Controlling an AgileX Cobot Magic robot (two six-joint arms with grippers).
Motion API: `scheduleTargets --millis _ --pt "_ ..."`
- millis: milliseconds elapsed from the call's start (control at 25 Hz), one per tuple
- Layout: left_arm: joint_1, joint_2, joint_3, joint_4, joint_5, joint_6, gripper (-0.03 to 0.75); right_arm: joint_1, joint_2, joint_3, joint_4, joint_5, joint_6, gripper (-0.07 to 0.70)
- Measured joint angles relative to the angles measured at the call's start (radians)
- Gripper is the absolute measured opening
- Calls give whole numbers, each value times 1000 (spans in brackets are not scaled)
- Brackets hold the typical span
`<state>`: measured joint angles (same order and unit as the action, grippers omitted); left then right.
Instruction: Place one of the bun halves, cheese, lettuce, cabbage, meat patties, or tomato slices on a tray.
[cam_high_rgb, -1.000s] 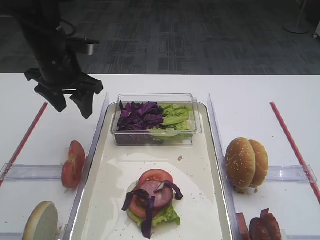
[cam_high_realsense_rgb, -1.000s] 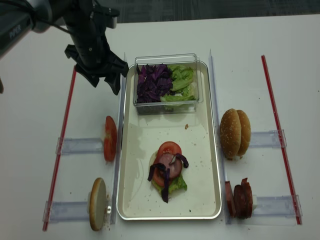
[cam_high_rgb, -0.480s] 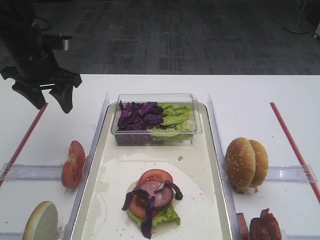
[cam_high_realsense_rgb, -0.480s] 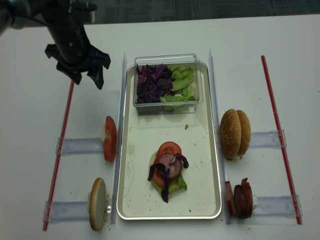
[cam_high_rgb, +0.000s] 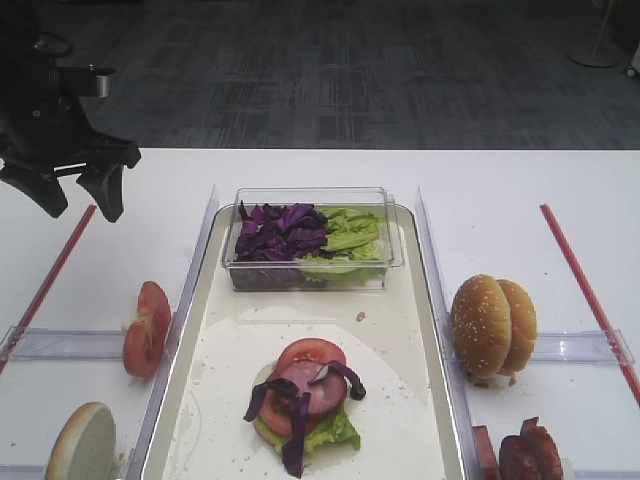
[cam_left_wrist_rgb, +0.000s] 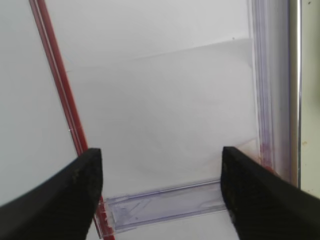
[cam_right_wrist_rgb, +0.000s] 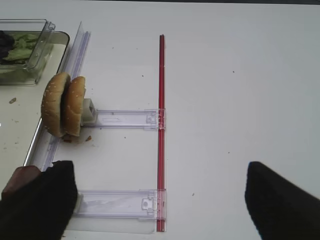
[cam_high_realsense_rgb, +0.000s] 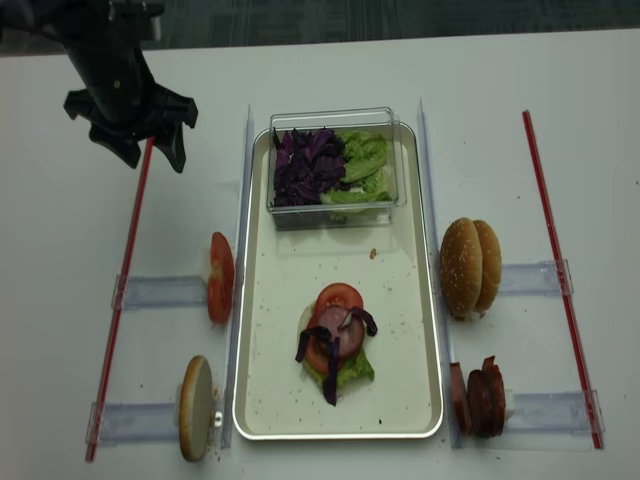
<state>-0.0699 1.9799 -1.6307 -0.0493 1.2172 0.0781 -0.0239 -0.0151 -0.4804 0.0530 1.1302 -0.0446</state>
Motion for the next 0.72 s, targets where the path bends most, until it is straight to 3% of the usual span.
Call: scheduleTargets --millis 720 --pt "0 -35 0 0 1 -9 461 0 0 0 0 0 0 692"
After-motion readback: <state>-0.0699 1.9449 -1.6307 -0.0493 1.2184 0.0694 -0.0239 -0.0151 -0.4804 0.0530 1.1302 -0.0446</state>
